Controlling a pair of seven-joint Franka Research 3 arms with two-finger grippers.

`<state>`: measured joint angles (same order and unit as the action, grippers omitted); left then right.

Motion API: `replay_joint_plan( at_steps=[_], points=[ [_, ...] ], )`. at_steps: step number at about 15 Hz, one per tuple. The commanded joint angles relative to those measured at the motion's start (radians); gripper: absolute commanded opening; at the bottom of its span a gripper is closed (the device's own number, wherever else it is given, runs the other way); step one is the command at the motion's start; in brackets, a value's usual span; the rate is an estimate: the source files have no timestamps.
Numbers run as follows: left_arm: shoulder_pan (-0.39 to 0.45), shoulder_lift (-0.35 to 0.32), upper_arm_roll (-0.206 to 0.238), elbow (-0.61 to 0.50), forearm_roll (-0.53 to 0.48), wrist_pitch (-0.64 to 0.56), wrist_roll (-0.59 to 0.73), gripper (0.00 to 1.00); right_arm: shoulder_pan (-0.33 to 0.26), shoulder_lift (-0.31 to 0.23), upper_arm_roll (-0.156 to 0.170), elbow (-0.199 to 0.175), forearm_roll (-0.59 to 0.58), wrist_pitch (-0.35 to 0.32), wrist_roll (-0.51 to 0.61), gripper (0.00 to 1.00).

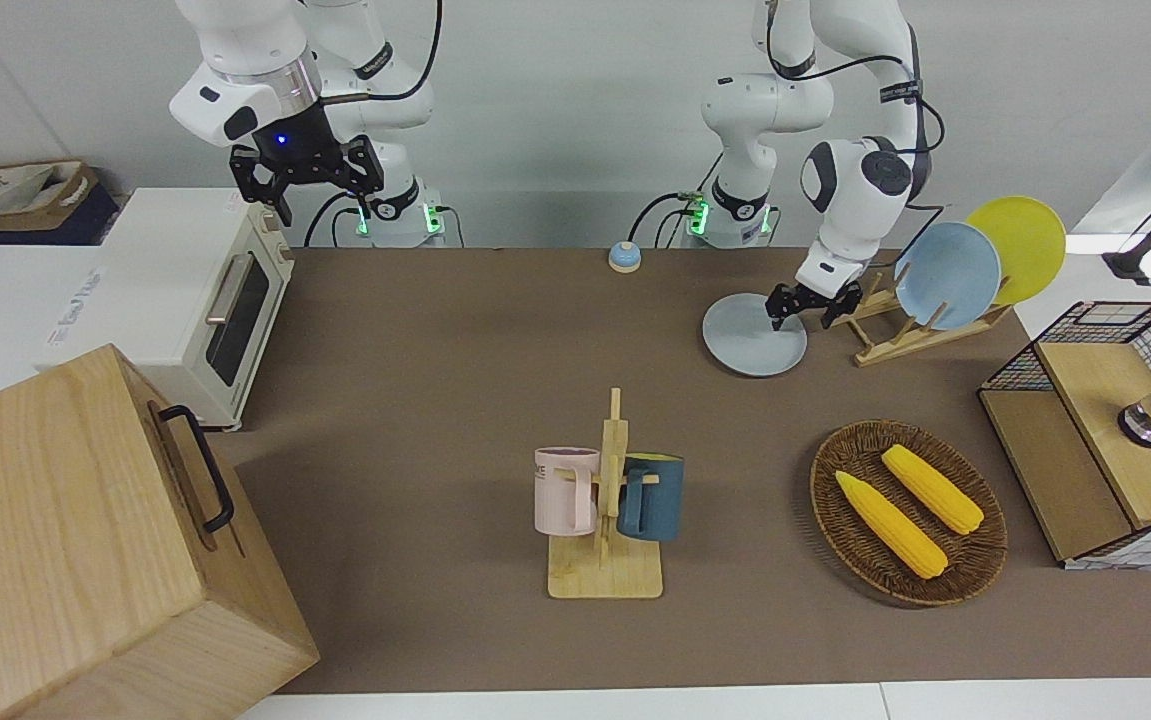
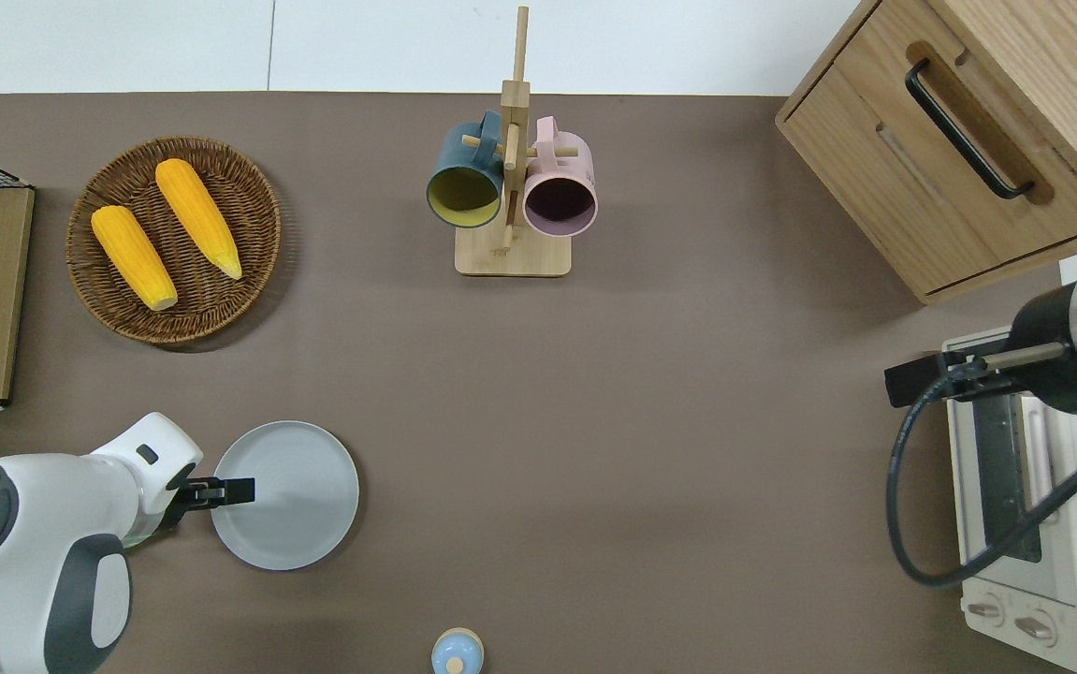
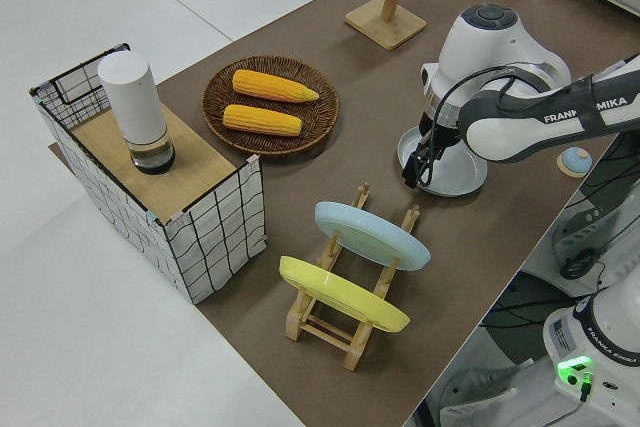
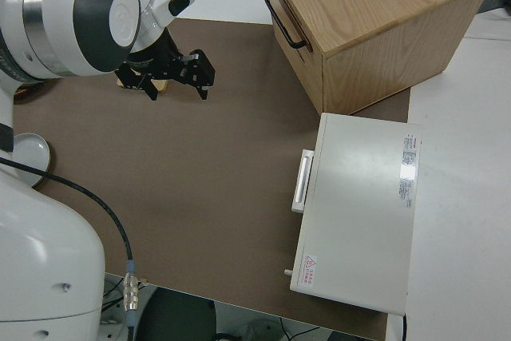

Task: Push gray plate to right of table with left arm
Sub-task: 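Lower the left gripper against the gray plate's rim nearest the robot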

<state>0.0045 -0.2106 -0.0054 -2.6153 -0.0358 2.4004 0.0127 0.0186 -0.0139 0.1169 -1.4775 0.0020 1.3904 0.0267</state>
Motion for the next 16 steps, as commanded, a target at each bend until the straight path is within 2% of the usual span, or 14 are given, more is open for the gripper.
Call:
replay_joint_plan(
  at_steps=[1,7,9,11,14,15,16],
  points=[
    [-0.015,0.022,0.004,-0.029,0.005,0.056,0.001,1.00,-0.020,-0.003,0.015,0.008,0.010,-0.014,0.001,0.983],
    [-0.015,0.039,0.004,-0.031,0.005,0.059,0.001,0.99,-0.020,-0.003,0.013,0.008,0.010,-0.014,0.002,0.983],
    [-0.015,0.051,0.004,-0.031,0.005,0.065,0.001,0.95,-0.020,-0.003,0.013,0.008,0.010,-0.014,0.002,0.983],
    [-0.021,0.053,0.004,-0.031,0.005,0.066,0.001,0.74,-0.020,-0.003,0.013,0.008,0.010,-0.014,0.001,0.983],
    [-0.021,0.059,0.004,-0.031,0.005,0.066,0.001,0.53,-0.020,-0.003,0.013,0.008,0.010,-0.014,0.002,0.983],
    [-0.021,0.059,0.004,-0.031,0.005,0.066,0.001,0.49,-0.020,-0.003,0.015,0.008,0.010,-0.014,0.002,0.983],
    [-0.021,0.060,0.004,-0.029,0.005,0.066,0.001,0.40,-0.020,-0.003,0.015,0.008,0.010,-0.014,0.002,0.983]
  ],
)
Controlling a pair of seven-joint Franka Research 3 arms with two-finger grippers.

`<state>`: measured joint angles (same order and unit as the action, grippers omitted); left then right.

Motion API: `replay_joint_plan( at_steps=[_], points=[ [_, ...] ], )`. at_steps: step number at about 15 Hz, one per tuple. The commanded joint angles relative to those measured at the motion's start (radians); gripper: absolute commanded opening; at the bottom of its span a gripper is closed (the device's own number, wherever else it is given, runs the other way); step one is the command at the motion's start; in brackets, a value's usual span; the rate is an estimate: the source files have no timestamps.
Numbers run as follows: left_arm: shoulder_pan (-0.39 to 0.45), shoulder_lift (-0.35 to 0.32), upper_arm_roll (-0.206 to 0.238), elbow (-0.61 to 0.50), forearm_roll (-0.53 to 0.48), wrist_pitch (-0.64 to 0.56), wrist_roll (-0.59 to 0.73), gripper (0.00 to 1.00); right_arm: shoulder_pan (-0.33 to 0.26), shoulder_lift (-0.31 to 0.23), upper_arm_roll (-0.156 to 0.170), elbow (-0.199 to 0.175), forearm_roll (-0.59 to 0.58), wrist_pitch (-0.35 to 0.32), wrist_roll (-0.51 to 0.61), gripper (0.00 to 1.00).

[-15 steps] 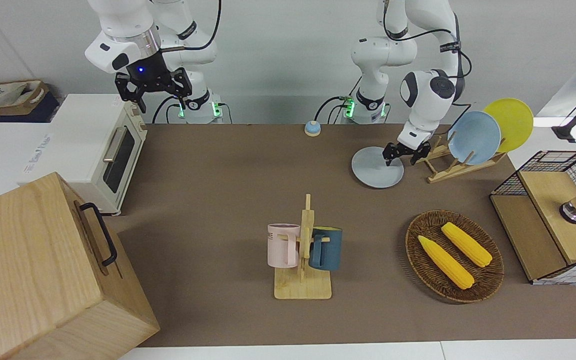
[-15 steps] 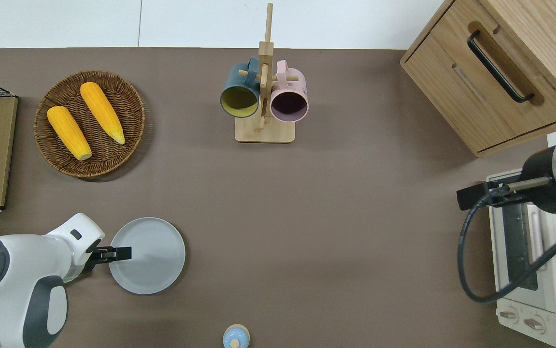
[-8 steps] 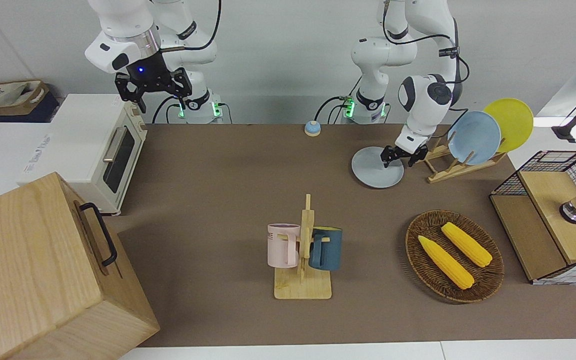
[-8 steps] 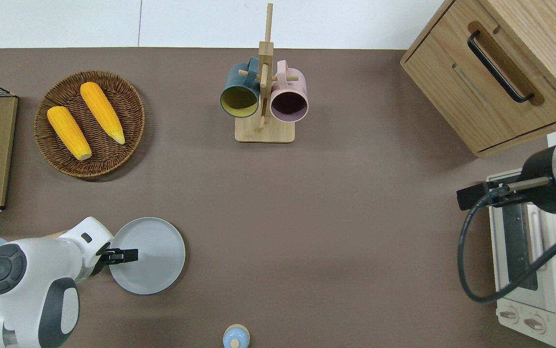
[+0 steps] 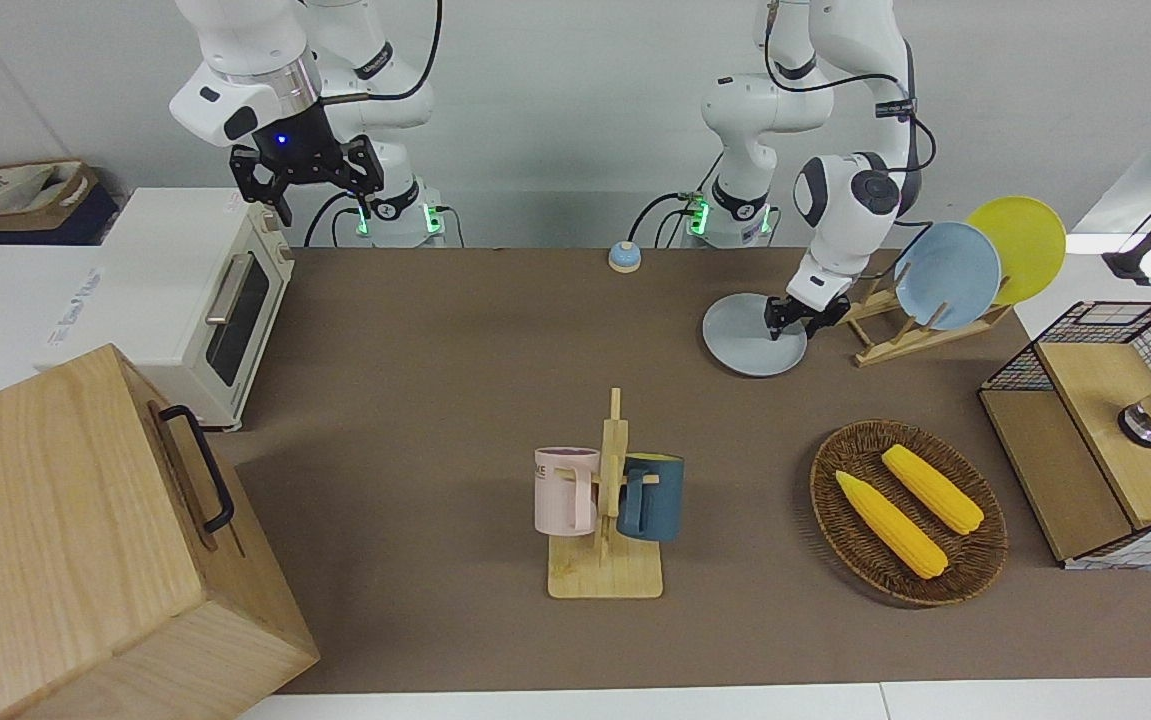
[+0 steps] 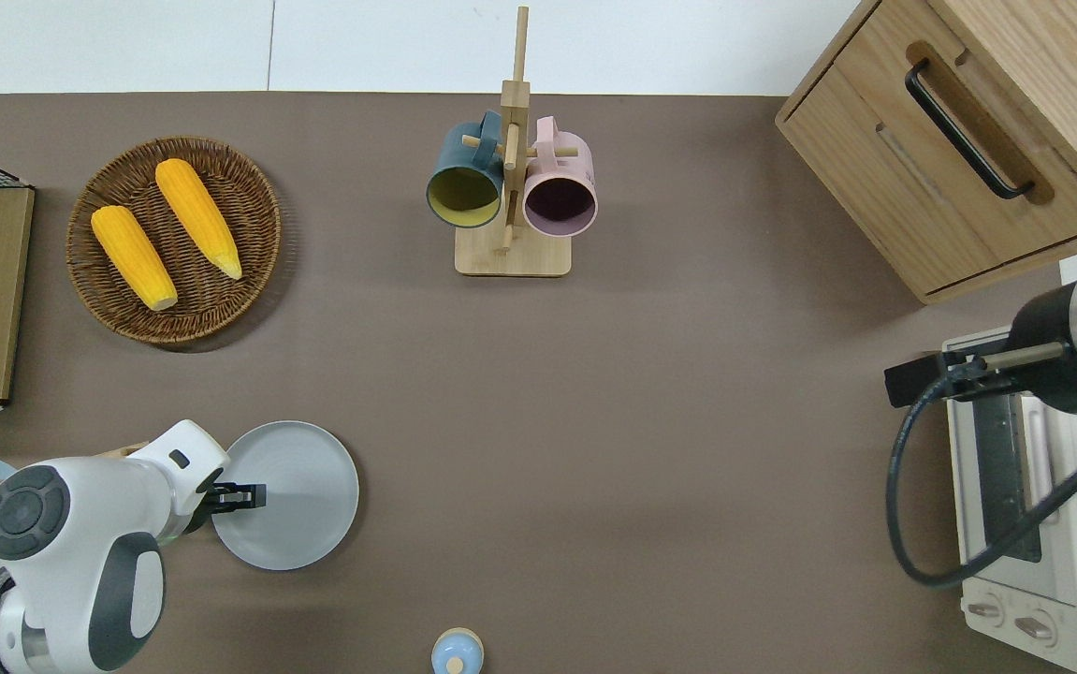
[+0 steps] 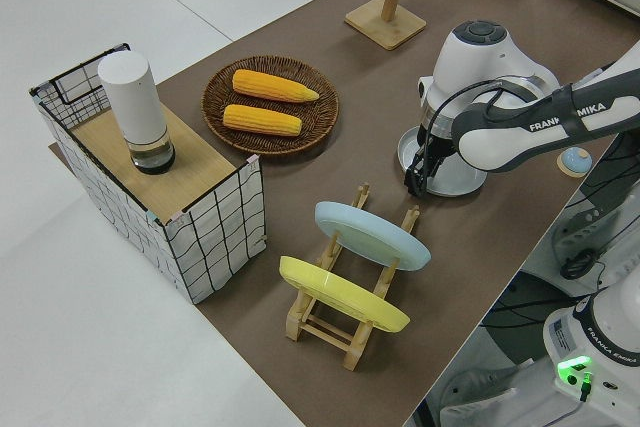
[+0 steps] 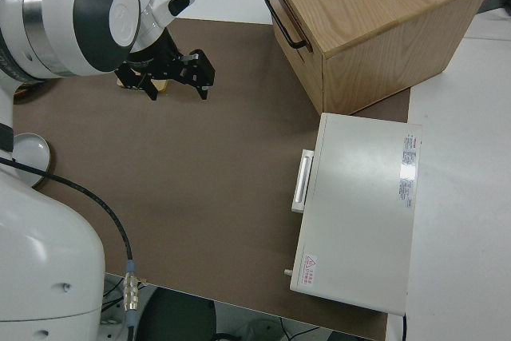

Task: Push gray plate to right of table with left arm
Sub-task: 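Lower the left gripper against the gray plate's rim nearest the robot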

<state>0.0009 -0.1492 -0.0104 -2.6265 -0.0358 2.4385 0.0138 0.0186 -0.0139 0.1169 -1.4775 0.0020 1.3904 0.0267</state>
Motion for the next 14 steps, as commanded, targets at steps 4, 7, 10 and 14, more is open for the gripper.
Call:
replay_joint_plan(
  at_steps=[4,7,10,14],
  points=[
    [-0.018,0.002,0.009,-0.018,0.005,0.028,-0.003,0.07,-0.020,-0.003,0.013,0.008,0.010,-0.014,0.001,0.983],
    [-0.016,0.002,0.009,-0.018,0.004,0.031,-0.014,0.00,-0.020,-0.003,0.015,0.008,0.010,-0.014,0.001,0.983],
    [-0.018,0.003,0.009,-0.018,0.002,0.033,-0.015,0.00,-0.020,-0.003,0.013,0.008,0.010,-0.014,0.002,0.983],
    [-0.018,0.003,0.009,-0.018,0.002,0.028,-0.017,0.00,-0.020,-0.003,0.015,0.008,0.010,-0.014,0.002,0.983]
  ],
)
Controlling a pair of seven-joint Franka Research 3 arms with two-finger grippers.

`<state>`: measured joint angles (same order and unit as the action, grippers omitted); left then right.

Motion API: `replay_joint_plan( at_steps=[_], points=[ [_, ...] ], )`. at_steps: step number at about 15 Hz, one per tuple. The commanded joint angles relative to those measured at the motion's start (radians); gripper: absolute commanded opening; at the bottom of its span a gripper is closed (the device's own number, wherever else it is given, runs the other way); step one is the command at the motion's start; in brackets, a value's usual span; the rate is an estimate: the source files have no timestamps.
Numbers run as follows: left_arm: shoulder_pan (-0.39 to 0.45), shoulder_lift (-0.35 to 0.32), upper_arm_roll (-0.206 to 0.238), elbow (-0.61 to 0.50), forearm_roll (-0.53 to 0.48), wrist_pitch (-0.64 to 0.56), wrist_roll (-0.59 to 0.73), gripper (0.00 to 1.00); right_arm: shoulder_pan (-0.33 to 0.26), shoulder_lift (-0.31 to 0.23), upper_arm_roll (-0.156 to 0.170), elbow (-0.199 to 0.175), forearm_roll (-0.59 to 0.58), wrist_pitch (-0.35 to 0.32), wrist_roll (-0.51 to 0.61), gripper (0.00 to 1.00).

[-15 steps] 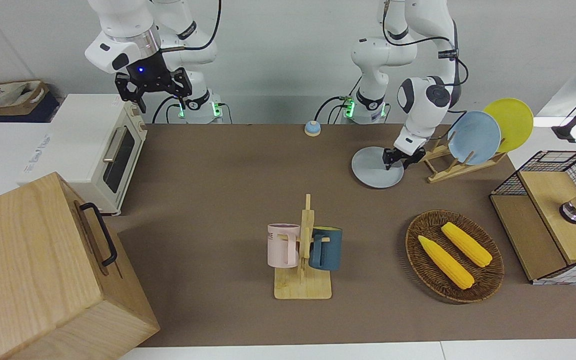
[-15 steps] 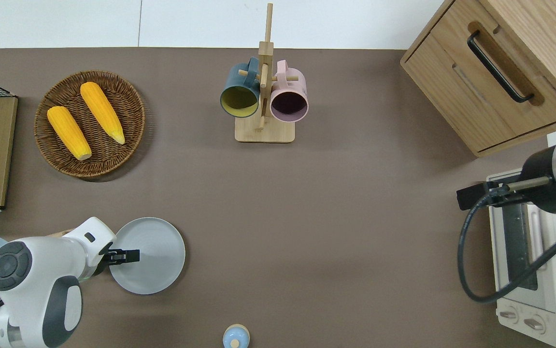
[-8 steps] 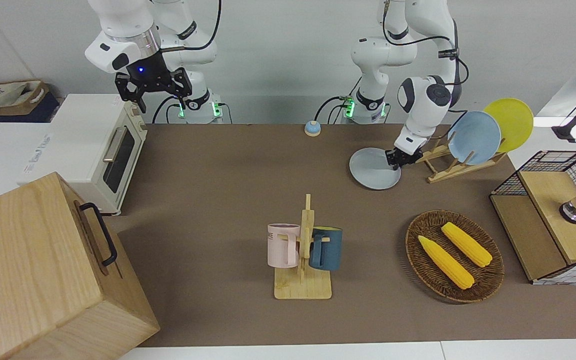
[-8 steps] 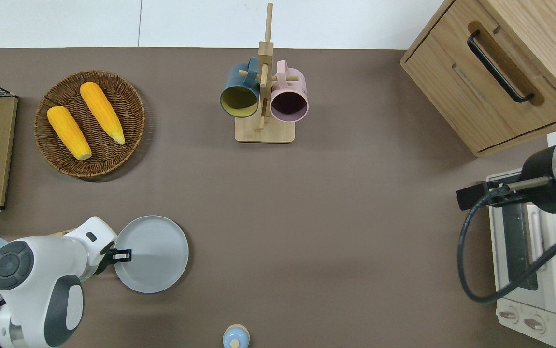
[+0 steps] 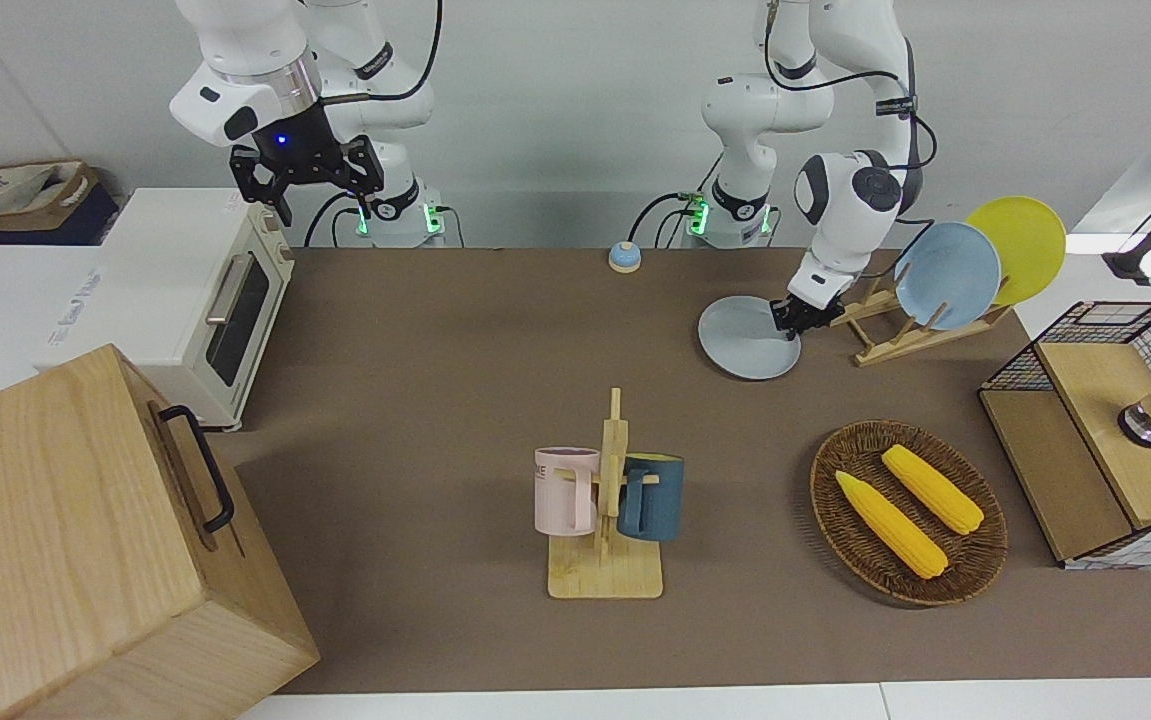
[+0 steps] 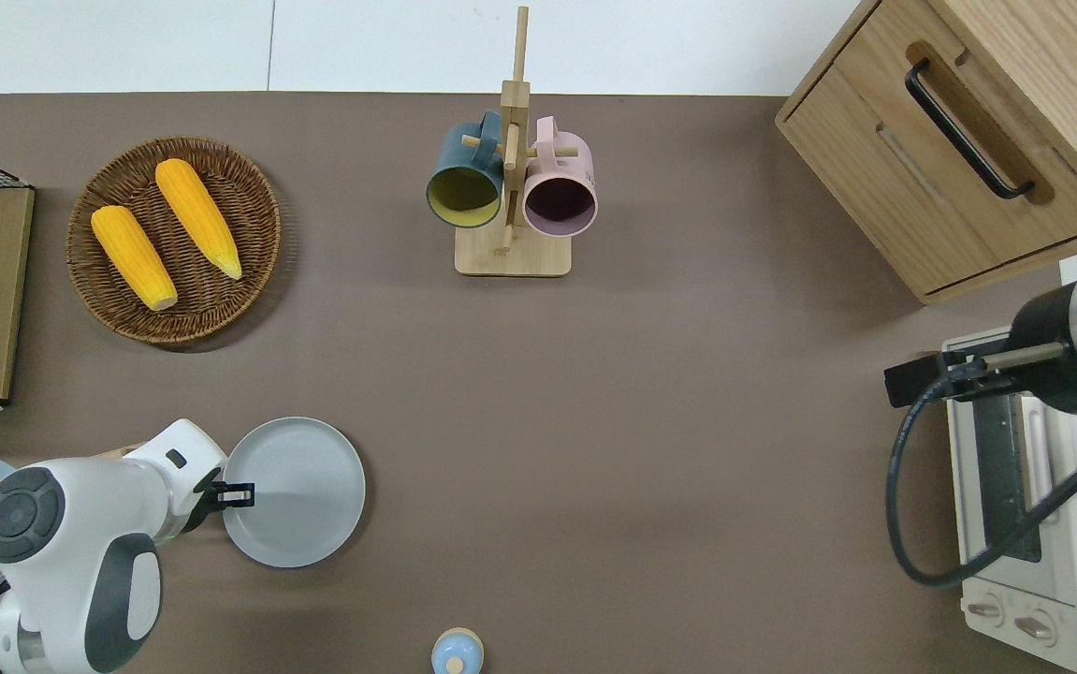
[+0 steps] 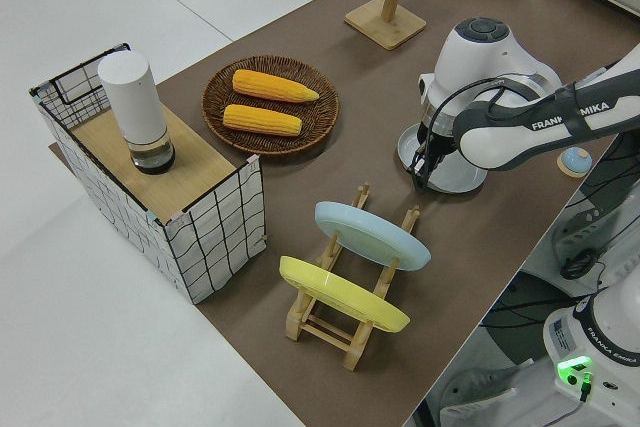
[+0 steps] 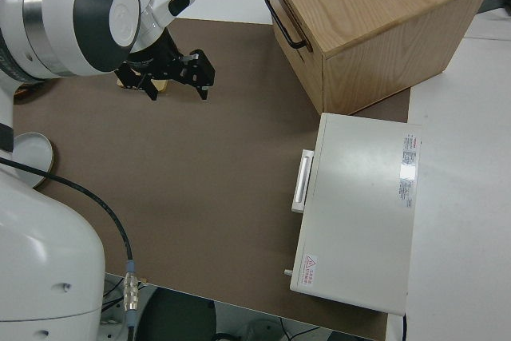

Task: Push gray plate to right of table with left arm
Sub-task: 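Lower the left gripper against the gray plate's rim nearest the robot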

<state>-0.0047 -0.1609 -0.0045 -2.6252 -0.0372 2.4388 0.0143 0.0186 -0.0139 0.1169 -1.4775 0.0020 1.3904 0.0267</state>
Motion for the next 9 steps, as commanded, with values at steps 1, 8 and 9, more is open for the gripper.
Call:
replay_joint_plan(
  at_steps=[1,8,9],
  points=[
    [-0.018,0.015,0.003,-0.019,0.000,0.026,-0.020,0.00,-0.020,-0.003,0.013,0.008,0.010,-0.014,0.001,0.983],
    [-0.126,0.015,0.003,-0.015,-0.036,0.023,-0.147,0.00,-0.020,-0.003,0.013,0.008,0.010,-0.014,0.001,0.983],
    [-0.133,0.015,0.003,-0.015,-0.036,0.025,-0.166,0.00,-0.020,-0.003,0.013,0.008,0.010,-0.014,0.001,0.983]
  ],
)
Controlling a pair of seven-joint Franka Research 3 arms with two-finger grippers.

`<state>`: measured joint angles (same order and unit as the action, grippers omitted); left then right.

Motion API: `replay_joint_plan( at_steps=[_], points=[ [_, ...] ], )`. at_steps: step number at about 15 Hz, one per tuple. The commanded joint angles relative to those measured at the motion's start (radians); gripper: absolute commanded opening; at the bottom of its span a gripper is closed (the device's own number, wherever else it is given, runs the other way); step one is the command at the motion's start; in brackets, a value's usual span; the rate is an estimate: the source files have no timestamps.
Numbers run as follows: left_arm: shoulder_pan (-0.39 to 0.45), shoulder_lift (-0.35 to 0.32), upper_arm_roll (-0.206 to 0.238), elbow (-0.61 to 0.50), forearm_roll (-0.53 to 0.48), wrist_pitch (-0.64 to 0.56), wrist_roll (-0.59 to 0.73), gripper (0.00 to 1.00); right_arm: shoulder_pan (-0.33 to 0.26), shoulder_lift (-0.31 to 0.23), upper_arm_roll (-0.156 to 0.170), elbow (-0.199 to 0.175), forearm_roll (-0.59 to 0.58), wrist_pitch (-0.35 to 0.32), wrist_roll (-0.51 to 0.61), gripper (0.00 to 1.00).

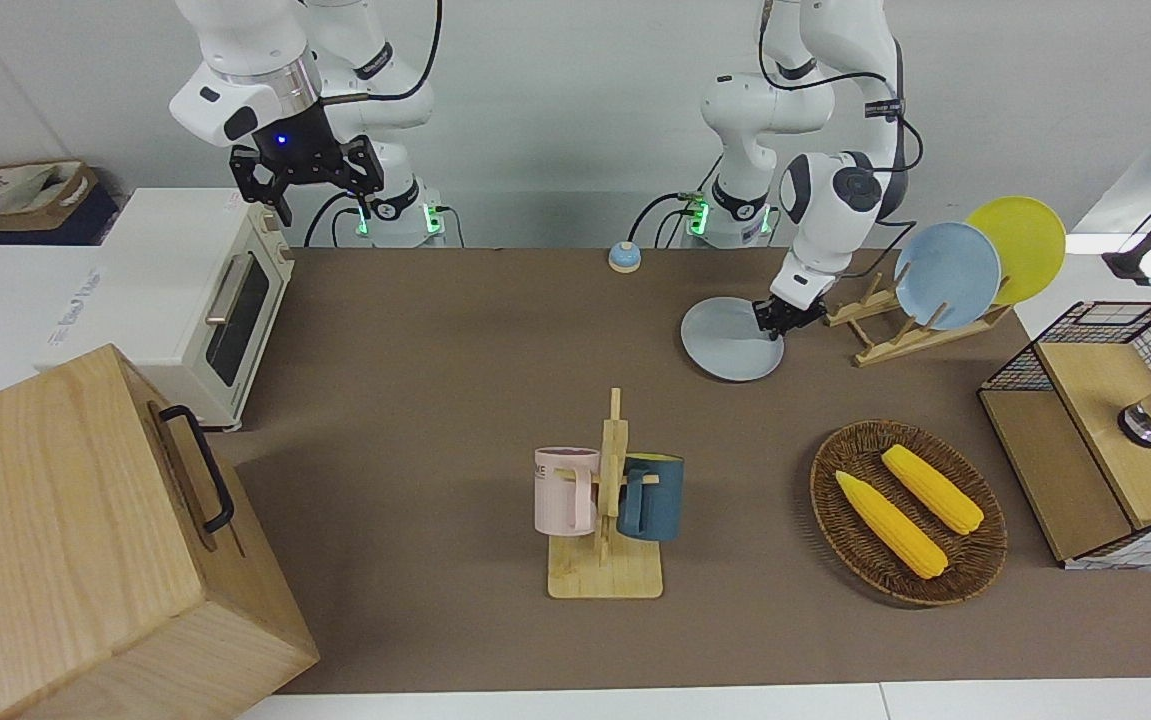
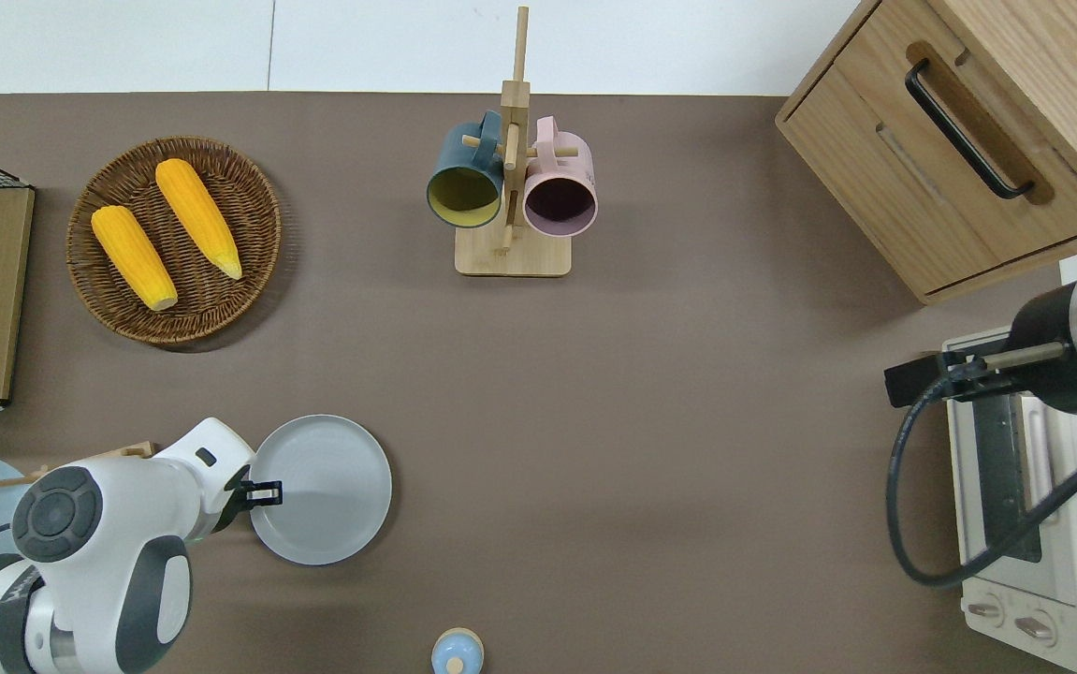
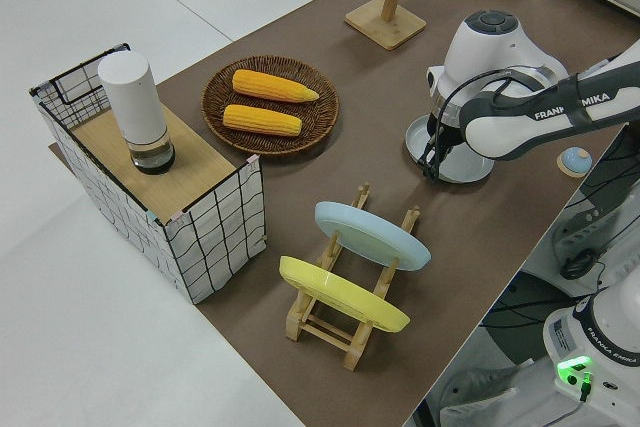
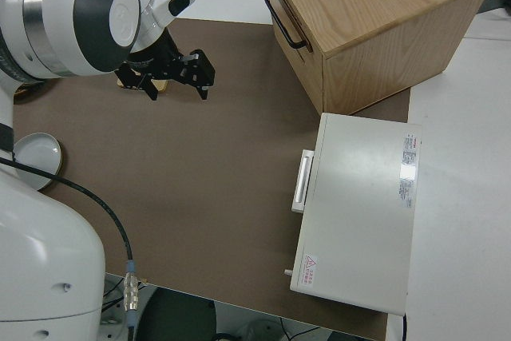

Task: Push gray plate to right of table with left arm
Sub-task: 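Lower the left gripper against the gray plate's rim nearest the robot, then push the gray plate across the table with the left gripper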

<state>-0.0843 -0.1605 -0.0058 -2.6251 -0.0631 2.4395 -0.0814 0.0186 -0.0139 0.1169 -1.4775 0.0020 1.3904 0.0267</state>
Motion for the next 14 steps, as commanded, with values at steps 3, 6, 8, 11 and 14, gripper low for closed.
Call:
replay_joint_plan(
  at_steps=[3,6,8,11,14],
  points=[
    [-0.075,0.015,0.003,-0.015,-0.014,0.023,-0.096,0.00,-0.020,-0.003,0.015,0.008,0.010,-0.014,0.001,0.983],
    [-0.127,0.025,0.003,-0.009,-0.014,0.026,-0.184,0.00,-0.020,-0.003,0.013,0.008,0.010,-0.014,0.001,0.983],
    [-0.172,0.033,0.003,-0.004,-0.015,0.030,-0.246,0.00,-0.020,-0.003,0.013,0.008,0.010,-0.014,0.002,0.983],
    [-0.228,0.062,0.003,0.022,-0.015,0.041,-0.334,0.00,-0.020,-0.003,0.015,0.008,0.010,-0.014,0.002,0.983],
    [-0.302,0.099,0.003,0.060,-0.015,0.041,-0.440,0.00,-0.020,-0.003,0.013,0.008,0.010,-0.014,0.002,0.983]
  ],
)
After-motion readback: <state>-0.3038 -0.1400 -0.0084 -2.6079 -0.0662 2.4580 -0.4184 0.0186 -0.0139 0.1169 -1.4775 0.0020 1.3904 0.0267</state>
